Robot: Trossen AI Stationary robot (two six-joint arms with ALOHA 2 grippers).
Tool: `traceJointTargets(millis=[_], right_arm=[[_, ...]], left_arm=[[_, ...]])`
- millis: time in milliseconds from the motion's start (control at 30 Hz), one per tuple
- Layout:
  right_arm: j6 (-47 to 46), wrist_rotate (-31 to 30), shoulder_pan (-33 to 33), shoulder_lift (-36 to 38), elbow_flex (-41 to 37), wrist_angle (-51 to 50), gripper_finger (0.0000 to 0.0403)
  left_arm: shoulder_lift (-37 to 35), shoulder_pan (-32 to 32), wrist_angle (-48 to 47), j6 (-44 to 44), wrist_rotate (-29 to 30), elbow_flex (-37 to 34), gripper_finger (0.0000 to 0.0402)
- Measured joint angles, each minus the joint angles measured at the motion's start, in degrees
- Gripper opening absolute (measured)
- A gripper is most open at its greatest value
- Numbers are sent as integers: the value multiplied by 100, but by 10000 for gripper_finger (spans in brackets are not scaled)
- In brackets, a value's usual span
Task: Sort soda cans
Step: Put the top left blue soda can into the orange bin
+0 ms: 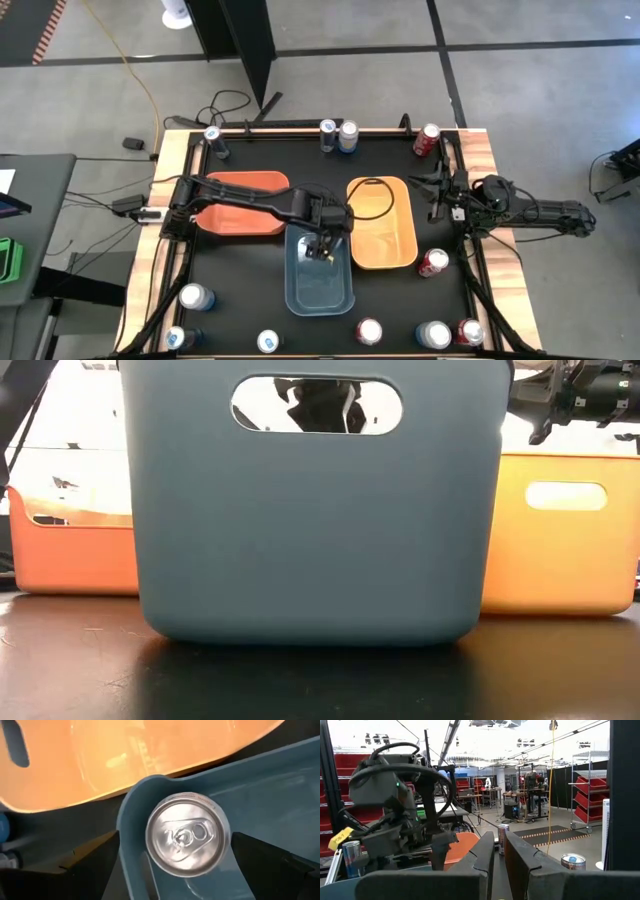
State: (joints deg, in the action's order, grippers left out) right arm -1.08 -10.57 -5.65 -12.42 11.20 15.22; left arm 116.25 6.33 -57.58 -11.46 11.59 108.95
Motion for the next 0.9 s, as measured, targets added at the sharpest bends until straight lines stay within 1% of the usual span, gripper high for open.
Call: traceJointTargets(millis=[300,667,767,900], right_arm=[[0,-1,2,-1,0,0,62],[0,0,0,-1,0,-24,62],[0,0,2,1,0,-49,62],[-2,0,2,-1,1,-131,62]], left_arm=[[0,9,-510,165,-42,447,380],[0,-92,-1117,125,-50,1233,380],[-34,-201,-1214,36,76,1374,380],[-298,-442,-1258,-31,413,1373,380]])
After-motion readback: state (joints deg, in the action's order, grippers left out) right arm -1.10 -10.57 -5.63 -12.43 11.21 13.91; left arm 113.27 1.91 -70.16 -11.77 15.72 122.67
